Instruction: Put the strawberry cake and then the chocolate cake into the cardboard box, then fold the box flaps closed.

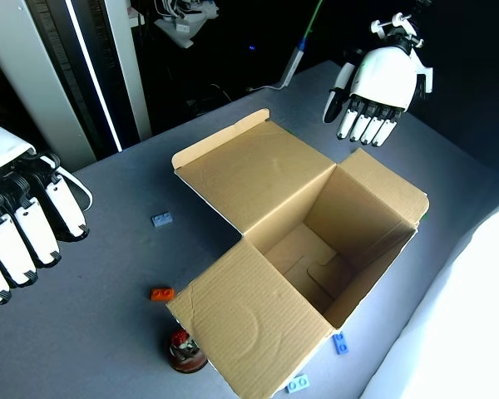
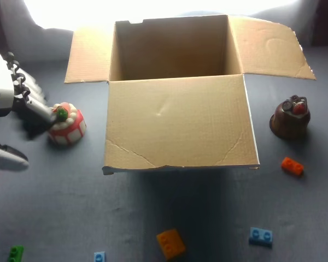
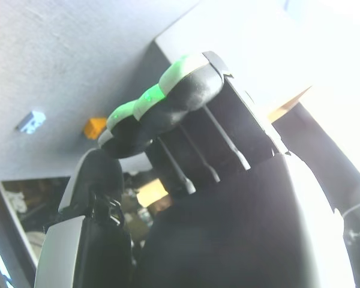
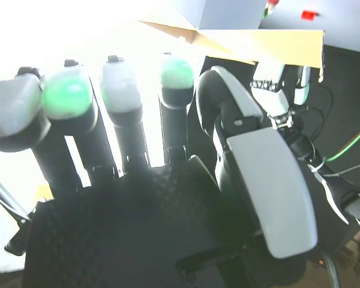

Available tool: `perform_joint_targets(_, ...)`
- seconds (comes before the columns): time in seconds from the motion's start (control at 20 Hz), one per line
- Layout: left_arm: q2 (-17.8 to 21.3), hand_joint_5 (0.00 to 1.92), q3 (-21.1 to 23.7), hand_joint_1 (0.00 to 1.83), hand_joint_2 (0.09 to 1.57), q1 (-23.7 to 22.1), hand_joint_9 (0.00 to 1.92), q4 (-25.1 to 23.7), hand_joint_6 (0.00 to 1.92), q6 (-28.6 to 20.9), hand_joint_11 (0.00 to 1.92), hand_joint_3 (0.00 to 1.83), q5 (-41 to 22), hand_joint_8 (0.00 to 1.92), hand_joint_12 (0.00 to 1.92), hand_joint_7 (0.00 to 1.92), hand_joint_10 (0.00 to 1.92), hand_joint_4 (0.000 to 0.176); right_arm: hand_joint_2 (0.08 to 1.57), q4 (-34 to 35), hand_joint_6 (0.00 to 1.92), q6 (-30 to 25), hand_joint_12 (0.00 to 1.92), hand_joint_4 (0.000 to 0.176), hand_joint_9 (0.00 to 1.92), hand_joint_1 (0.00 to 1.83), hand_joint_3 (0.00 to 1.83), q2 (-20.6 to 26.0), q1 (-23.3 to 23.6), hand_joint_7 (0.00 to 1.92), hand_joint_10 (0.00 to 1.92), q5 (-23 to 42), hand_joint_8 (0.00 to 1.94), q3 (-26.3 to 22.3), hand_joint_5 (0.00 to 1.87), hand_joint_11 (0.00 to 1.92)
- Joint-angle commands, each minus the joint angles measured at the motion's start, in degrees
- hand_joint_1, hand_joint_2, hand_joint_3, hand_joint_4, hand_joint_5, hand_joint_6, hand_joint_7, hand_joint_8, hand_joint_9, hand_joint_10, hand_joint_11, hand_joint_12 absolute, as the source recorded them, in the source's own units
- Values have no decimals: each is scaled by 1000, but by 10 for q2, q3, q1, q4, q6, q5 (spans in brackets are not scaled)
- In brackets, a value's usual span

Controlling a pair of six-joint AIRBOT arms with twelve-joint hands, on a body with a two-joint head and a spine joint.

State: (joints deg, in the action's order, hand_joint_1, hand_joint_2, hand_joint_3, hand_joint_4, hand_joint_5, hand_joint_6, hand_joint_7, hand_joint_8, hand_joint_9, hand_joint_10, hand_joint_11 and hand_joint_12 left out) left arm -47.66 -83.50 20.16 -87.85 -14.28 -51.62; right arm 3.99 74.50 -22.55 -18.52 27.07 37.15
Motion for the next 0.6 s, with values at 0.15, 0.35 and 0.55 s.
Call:
perform_joint_targets(0.15, 1, 144, -1, 166, 1219, -6, 133, 39, 8, 0, 0, 4, -13, 4, 596, 127, 10, 32, 1162, 3, 6, 1, 395, 0, 124, 23, 7, 5, 4, 159, 8, 72, 2, 0, 177, 0)
perform_joint_targets(0.35, -2, 144, 17, 181, 1209, -6, 86, 21, 5, 0, 0, 0, 1, 2, 446, 98, 0, 29, 1158, 11, 7, 1, 413, 0, 125, 22, 2, 6, 3, 175, 4, 73, 6, 0, 192, 0)
perform_joint_targets(0.55, -7, 131, 31, 178, 1171, -6, 80, 18, 0, 0, 0, 0, 9, 0, 459, 96, 0, 30, 1139, 60, 2, 3, 321, 0, 107, 91, 0, 6, 3, 169, 5, 54, 4, 1, 189, 0)
